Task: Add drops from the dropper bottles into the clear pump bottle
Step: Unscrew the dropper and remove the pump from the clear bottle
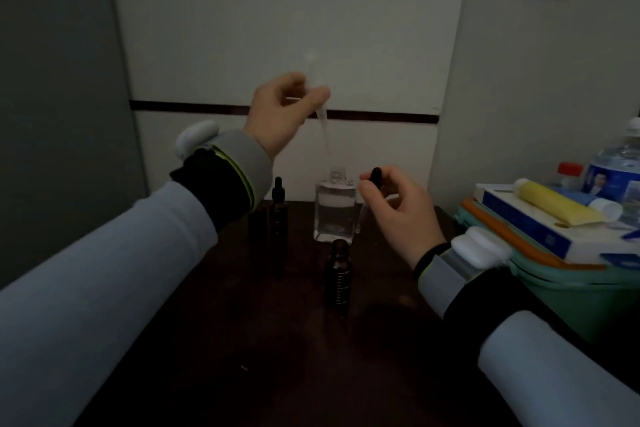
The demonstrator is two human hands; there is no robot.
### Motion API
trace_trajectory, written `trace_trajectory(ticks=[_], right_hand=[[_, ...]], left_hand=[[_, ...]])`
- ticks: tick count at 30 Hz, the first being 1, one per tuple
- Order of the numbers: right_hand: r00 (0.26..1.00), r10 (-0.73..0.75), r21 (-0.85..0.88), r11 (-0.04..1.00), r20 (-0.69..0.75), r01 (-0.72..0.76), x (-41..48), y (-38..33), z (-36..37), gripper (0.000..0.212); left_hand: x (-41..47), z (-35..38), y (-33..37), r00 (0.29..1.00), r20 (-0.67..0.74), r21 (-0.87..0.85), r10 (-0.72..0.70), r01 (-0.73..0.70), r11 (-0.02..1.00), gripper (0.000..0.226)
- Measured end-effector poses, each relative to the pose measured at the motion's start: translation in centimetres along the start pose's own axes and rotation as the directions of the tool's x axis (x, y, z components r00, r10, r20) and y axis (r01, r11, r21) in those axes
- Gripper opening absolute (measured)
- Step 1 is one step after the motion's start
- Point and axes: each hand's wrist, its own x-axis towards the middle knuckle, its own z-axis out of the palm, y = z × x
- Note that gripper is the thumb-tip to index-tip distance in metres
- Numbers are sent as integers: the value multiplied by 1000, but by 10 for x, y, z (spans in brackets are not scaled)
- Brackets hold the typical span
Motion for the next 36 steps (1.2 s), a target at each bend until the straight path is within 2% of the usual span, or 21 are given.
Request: trace_trajectory(ticks=[3,5,9,13,15,18,21,24,27,28,30,32,34,36], right_hand=[[1000,11,16,1000,-10,-11,1,0,-1,3],[1000,12,15,1000,-18,-12,1,0,-2,4],[1000,7,12,1000,-26,-7,2,1,-1,4],[998,23,35,999,-56,-21,2,1,-2,5],[997,37,34,999,-70,-34,3,2,-2,6],[996,51,29,998,-68,-49,3,5,-1,6],[998,52,25,998,-43,-51,0,7,2,5],[998,56,33,998,-14,-55,-3,7,6,4],[998,63,49,997,5,-63,-4,7,7,8],[998,67,55,996,10,-68,-3,7,7,10],[997,71,63,995,19,-72,-3,7,6,11],[997,72,78,994,29,-74,-2,7,6,14],[997,62,84,994,43,-66,-3,7,6,17],[997,63,81,994,53,-67,-3,7,6,17]], left_hand=[[-12,-21,3,999,13,-56,32,-31,998,12],[-22,-37,-1,999,-23,-63,23,-25,998,16],[-50,-74,-15,1000,-6,31,-30,30,999,15],[-87,-109,-28,992,10,51,-125,125,991,19],[-102,-122,-38,985,24,143,-172,167,976,20],[-112,-133,-54,938,103,320,-332,285,903,19],[-110,-138,-64,886,144,459,-442,336,823,22],[-105,-145,-71,846,159,631,-508,309,712,31],[-104,-145,-68,829,188,748,-526,226,624,52],[-103,-142,-65,835,199,750,-513,207,628,63],[-101,-129,-55,878,213,674,-428,185,715,74],[-97,-106,-46,926,202,549,-318,162,820,57],[-90,-79,-42,942,218,507,-257,115,854,44],[-83,-50,-43,935,267,498,-232,72,864,43]])
